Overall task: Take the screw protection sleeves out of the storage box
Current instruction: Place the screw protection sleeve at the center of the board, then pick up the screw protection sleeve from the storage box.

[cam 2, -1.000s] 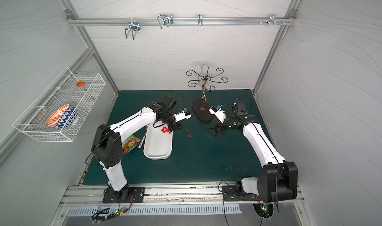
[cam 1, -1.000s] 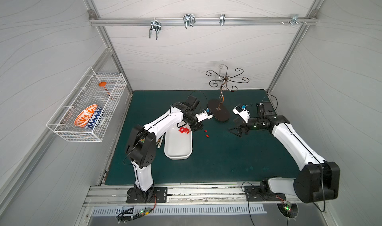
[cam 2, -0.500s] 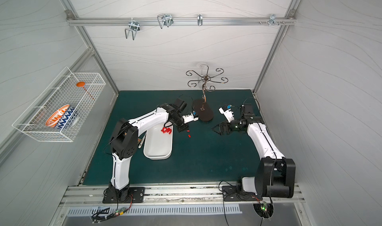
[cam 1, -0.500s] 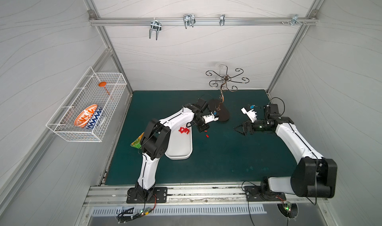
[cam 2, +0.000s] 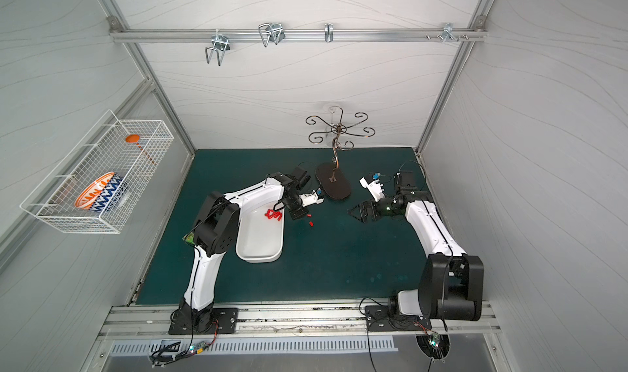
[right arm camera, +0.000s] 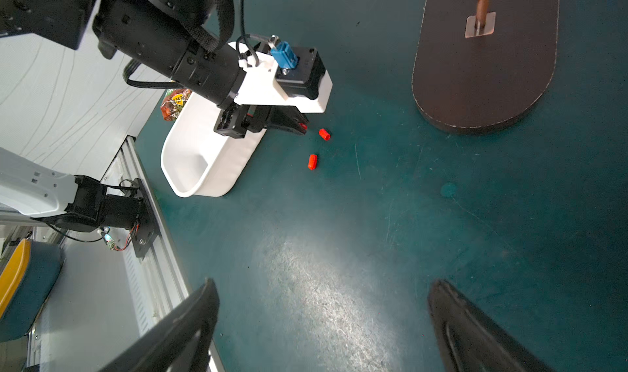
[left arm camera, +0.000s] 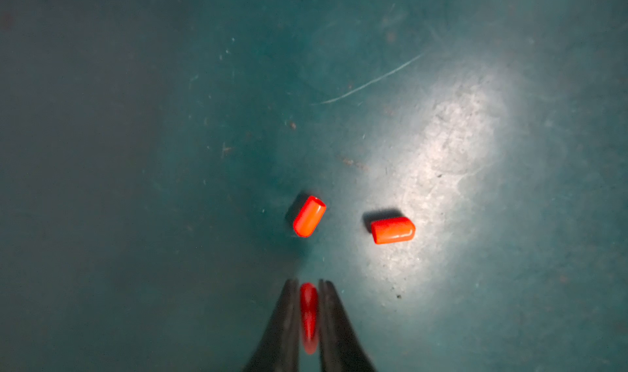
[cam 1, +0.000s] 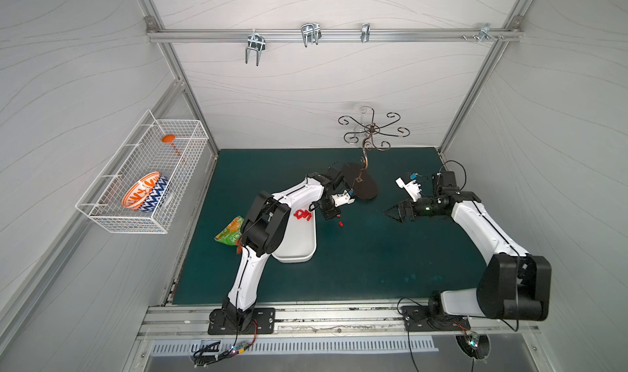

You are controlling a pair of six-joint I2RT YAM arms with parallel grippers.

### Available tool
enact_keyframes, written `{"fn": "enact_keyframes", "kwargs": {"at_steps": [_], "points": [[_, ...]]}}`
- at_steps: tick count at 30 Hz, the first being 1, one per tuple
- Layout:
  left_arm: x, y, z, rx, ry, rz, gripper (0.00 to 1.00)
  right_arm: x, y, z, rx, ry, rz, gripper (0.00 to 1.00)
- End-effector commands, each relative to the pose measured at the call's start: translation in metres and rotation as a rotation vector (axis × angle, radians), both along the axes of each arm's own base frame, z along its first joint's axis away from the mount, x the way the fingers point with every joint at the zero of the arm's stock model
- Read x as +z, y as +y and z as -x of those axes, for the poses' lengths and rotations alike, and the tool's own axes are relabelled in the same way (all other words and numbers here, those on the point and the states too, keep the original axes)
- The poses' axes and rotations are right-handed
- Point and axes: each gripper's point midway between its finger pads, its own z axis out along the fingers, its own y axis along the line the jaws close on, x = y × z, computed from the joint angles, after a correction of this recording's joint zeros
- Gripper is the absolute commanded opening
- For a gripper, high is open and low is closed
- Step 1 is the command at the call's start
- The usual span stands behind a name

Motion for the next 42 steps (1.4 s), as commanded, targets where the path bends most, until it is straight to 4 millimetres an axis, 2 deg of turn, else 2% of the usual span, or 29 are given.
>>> {"fn": "enact_keyframes", "kwargs": {"at_steps": [1,7,12,17,20,25,29,33,38,42], "points": [[0.008,-0.007,-0.007,0.000,-0.017,0.014,0.26,0.000,0.001,0.004,0.003,0.026,-0.016,0.99],[0.025,-0.008,-0.005,-0.003,-0.030,0.035,0.33,0.000,0.001,0.004,0.006,0.024,-0.018,0.99],[0.066,-0.011,0.010,-0.030,-0.038,0.120,0.39,0.005,0.008,0.008,0.038,-0.003,-0.017,0.99],[0.093,0.008,0.029,-0.073,-0.079,0.140,0.42,0.009,0.044,0.027,0.204,-0.080,0.041,0.99],[0.099,0.035,0.036,-0.037,-0.089,0.123,0.43,0.017,0.073,0.039,0.331,-0.134,0.045,0.99],[0.094,0.100,0.037,0.125,-0.059,0.100,0.44,0.032,0.120,0.059,0.507,-0.184,-0.025,0.99],[0.076,0.135,0.034,0.228,-0.028,0.068,0.44,0.028,0.143,0.066,0.552,-0.185,-0.083,0.99],[0.057,0.147,0.026,0.262,-0.013,0.021,0.42,0.016,0.145,0.068,0.553,-0.184,-0.077,0.99],[0.043,0.143,0.014,0.258,-0.005,0.015,0.38,0.006,0.138,0.067,0.538,-0.197,-0.038,0.99],[0.036,0.138,0.005,0.252,0.002,0.014,0.34,0.009,0.133,0.060,0.514,-0.207,-0.036,0.99]]}}
